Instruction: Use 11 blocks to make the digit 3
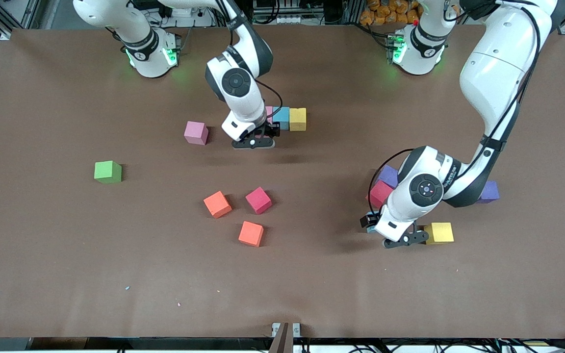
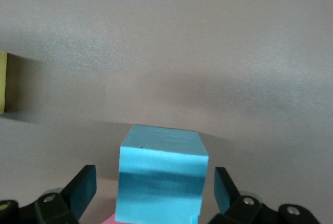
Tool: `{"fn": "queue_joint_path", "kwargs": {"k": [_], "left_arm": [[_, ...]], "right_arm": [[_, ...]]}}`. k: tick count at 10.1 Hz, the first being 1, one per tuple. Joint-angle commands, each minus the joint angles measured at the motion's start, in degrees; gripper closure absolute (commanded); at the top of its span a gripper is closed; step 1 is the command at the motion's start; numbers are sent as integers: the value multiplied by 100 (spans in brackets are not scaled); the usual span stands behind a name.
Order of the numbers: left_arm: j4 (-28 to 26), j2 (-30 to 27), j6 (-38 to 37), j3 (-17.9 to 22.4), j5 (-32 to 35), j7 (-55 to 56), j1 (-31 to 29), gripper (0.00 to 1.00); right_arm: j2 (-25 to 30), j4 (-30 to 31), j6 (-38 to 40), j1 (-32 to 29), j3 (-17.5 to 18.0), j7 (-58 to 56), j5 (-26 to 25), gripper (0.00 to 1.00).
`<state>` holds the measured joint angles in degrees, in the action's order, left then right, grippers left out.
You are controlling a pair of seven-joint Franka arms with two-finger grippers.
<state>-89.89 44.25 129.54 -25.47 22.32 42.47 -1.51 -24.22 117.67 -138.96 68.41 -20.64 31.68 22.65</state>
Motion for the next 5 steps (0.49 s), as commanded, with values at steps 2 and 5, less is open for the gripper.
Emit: {"fn": "queue_joint_path", "kwargs": {"k": [2,5], "left_arm": [[375,311,-104,77,132,-108,107,0],[393,374,-87,129,124,-116,151,0]], "right_arm": [[-266,-235,9,111,-63,84,-40,87],[-469,-271,-88,164,-55,84,-85,87]]}}
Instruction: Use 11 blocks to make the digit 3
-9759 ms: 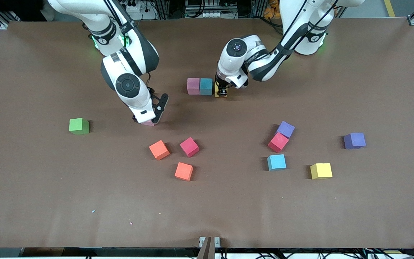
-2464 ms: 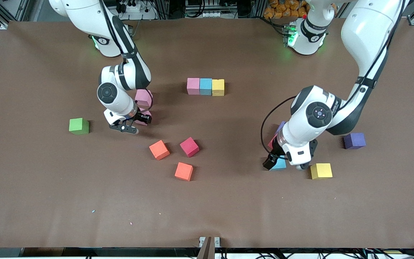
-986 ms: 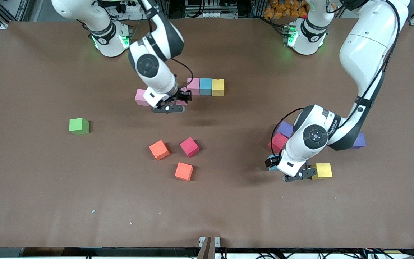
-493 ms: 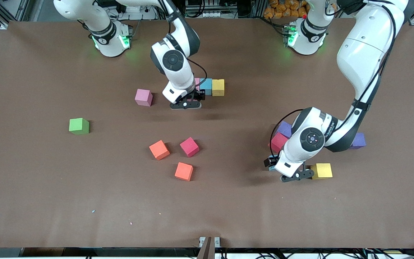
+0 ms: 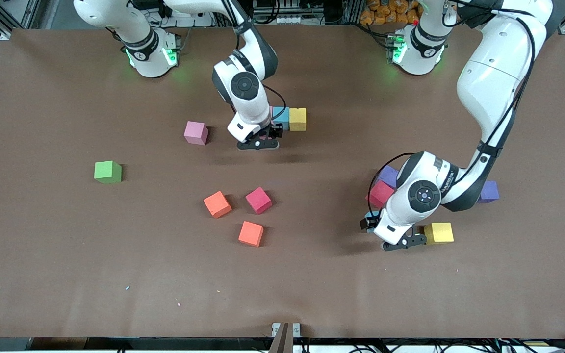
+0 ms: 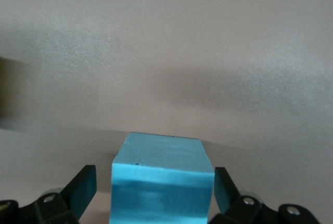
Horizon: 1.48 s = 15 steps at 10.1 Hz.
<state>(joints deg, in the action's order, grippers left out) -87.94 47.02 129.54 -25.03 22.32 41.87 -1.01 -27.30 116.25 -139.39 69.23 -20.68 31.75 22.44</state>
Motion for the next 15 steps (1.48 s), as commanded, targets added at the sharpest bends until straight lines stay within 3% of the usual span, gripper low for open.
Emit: {"fn": "queue_joint_path", "kwargs": {"k": [1,6,9,12,15], "left_arm": [[251,123,-87,104,124,-56,145,0],[295,167,-87,104,115,-4,172,3],[295,158,-87,104,115,5,172,34],[295,123,-87,95,53,23,198,58],[295,70,-95,60,36,198,207,69]], "right_arm": [[-187,-129,-27,74,-42,51,-55,87],[-319,-129,0,65,-33,-46,-38,87],[-389,-129,-35,82,-15,-37,-11,87],[-451,-121,-79,188,-15,-37,-11,87],[-460,-112,-132,223,-15,-55,-11,86]]}}
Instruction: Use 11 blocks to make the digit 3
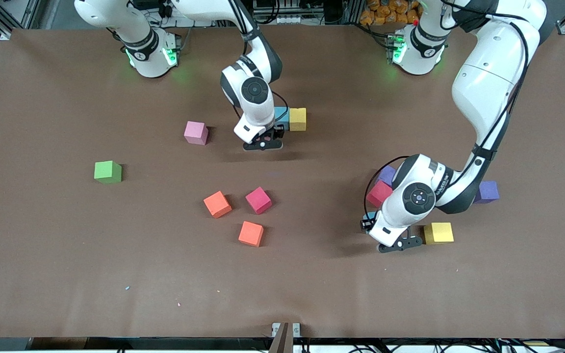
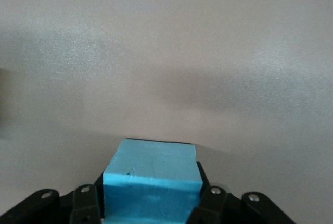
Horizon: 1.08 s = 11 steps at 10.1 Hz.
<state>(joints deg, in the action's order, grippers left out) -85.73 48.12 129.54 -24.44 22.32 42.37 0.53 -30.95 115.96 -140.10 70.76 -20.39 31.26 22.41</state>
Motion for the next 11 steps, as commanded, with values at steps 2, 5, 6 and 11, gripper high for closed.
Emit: {"fn": "queue_joint_path", "kwargs": {"k": [2,5,6,11], "left_arm": [[74,-109,-104,-26,27,280,70,71],[197,-127,-104,-131,36,701,210,71],[197,-179,-104,-131,36,824,237,71],[197,-452,-350,-175,36,1080,220,71]], "right_arm": [[-96,-48,-79,70,-44,-189,-9,86],[-96,-30,-79,87,-44,-252,26,86],[-96,-30,-79,140,-44,-243,35,86],[-96,40,-35,167,-44,-234,35,86]]}}
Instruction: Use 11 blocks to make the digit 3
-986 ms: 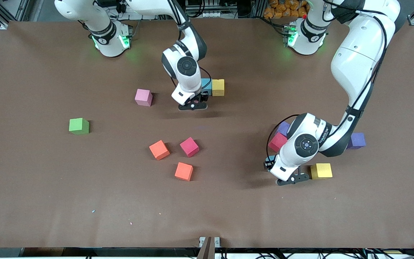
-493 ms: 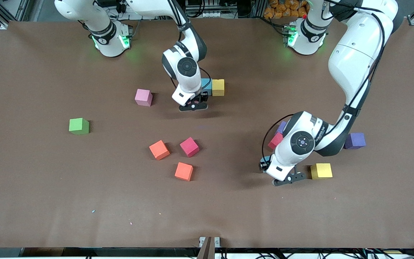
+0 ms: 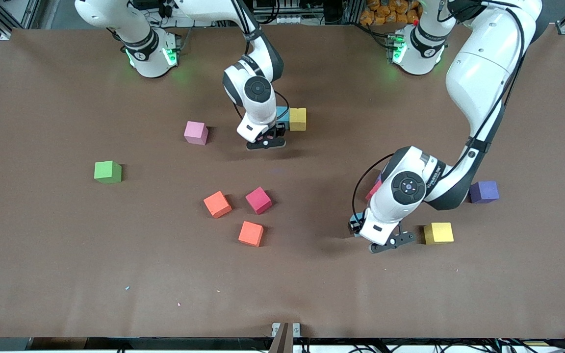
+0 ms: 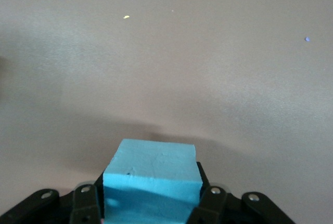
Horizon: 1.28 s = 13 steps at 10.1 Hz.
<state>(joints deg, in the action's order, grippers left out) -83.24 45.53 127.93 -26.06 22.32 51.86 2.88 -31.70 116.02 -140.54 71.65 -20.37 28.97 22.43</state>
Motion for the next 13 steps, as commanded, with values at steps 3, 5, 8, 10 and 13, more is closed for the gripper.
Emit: {"fn": "queue_joint_path", "kwargs": {"k": [3,5,8,10,13], "left_arm": [[-69,-281,-198,-93,-253,640,-51,71],[-87,-316,-233,-119,-341,903,-68,71],[-104,-316,-260,-128,-421,1570,-51,71],[-104,-316,-277,-232,-421,2334,-42,71],[-113,-316,-286,-260,-596,2846,-33,71]], "right_arm": [[-12,34,71,94,-46,-14,33,86],[-12,43,149,77,-46,29,33,83],[-12,52,141,59,-46,65,42,82],[-12,52,141,42,-46,65,42,66],[-20,52,106,59,-46,74,42,10]]}}
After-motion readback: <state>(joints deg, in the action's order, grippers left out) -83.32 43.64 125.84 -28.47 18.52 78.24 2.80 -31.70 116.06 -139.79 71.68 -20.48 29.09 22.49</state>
